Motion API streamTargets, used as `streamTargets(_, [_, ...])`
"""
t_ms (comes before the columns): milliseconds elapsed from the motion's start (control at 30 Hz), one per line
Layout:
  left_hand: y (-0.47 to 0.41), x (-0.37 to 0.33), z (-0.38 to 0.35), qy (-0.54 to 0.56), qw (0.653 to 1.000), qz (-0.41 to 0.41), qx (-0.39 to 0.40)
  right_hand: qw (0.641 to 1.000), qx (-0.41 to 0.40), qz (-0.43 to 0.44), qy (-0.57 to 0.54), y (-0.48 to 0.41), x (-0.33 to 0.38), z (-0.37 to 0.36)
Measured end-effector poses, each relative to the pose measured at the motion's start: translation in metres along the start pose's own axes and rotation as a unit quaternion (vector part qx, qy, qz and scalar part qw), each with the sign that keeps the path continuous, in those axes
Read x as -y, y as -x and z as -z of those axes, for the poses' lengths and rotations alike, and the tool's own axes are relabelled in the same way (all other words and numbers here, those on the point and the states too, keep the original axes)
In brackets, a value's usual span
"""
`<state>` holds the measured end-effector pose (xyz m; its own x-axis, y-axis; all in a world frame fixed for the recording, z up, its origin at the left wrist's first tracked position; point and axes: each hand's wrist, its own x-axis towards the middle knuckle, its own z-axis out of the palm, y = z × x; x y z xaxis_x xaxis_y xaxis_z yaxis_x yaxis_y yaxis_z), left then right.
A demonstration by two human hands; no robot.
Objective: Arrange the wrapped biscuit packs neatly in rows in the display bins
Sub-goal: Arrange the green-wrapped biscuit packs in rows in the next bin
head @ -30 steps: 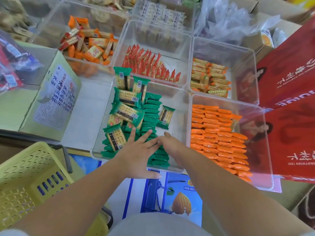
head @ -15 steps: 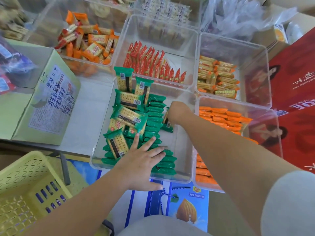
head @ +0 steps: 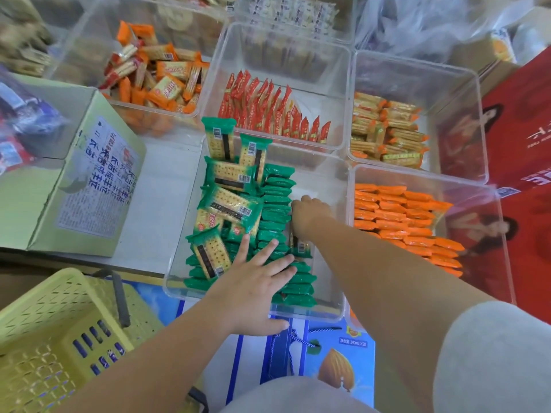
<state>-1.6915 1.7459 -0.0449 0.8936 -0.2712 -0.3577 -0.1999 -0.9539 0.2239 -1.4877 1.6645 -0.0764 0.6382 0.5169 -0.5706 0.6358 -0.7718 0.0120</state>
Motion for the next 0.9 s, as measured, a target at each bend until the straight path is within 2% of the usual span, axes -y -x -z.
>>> streamTargets(67, [0.001,0.0,0.0,-0.003,1.0,0.0,0.002,0.999,0.016,0.008,-0.027,0.006,-0.001,0.001])
streamTargets(200, [0.001,0.0,0.001,-0.005,1.0,0.0,0.002,0.997,0.059,0.026,0.037,0.014,-0.002,0.01])
streamTargets(400, [0.0,0.0,0.001,-0.003,1.0,0.001,0.002,0.999,0.012,0.047,-0.016,0.043,0.003,0.027])
streamTargets(567, [-0.002,-0.001,0.002,0.008,1.0,0.0,-0.013,0.989,0.045,0.013,-0.143,0.096,0.01,0.007])
streamTargets(667, [0.002,-0.001,0.008,0.007,1.0,-0.005,-0.023,0.964,0.053,-0.03,-0.26,0.113,0.018,-0.005])
streamTargets(767, [0.012,-0.004,0.017,0.029,0.996,-0.007,-0.088,0.956,0.022,-0.019,-0.292,0.123,0.021,-0.014])
streamTargets(833, [0.02,-0.007,0.02,0.047,0.979,-0.002,-0.196,0.958,0.021,-0.011,-0.284,0.125,0.021,-0.014])
streamTargets(900, [0.024,-0.004,0.026,0.079,0.954,0.061,-0.283,0.963,0.046,-0.012,-0.266,0.125,0.022,-0.013])
